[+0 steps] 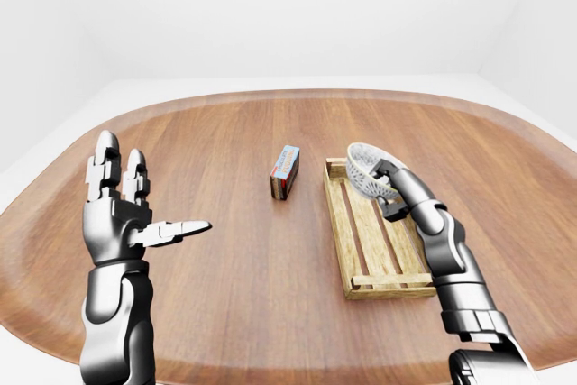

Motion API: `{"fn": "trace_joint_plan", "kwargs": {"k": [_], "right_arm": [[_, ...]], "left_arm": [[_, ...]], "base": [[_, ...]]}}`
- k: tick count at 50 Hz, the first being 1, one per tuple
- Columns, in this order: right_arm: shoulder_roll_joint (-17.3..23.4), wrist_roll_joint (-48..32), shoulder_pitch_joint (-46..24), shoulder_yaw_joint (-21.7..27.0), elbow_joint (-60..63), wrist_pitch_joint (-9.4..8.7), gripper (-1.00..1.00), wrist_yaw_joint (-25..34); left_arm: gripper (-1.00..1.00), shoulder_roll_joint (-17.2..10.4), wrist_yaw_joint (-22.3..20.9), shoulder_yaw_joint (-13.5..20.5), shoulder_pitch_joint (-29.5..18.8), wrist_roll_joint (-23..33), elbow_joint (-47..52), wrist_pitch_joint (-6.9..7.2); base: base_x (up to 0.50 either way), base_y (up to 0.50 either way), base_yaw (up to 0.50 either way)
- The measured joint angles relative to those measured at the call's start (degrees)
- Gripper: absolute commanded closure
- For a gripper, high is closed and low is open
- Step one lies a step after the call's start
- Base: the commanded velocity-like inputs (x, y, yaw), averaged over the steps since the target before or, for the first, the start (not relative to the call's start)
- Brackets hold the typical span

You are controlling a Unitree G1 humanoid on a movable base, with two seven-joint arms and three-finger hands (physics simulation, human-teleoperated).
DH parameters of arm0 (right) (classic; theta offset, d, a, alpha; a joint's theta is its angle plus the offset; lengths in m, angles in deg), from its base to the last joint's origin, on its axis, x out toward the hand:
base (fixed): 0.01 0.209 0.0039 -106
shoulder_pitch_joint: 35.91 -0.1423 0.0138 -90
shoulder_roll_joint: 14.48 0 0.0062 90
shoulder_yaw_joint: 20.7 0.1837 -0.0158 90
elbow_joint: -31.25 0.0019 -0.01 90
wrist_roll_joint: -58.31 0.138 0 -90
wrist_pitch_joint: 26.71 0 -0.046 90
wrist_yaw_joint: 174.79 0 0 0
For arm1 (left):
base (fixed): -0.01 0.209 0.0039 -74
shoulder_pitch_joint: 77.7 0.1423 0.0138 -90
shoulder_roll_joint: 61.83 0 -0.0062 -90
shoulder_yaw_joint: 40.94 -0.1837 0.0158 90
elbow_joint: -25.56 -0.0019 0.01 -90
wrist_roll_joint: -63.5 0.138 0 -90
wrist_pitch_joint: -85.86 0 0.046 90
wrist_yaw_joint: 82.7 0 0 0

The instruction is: Pick up the bowl on the left and put it in the tray.

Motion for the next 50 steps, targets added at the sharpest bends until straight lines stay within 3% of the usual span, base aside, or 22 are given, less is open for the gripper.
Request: {"fn": "trace_joint_plan", "kwargs": {"k": [50], "right_arm": [[0.2,-8.0,-4.4,-2.9,-18.4,0.0,1.0,-8.8]], "left_arm": [[-1.0,0.0,0.0,-0.1,-0.1,0.0,-0.3,0.0]], "base": [[0.0,0.0,0.0]]}}
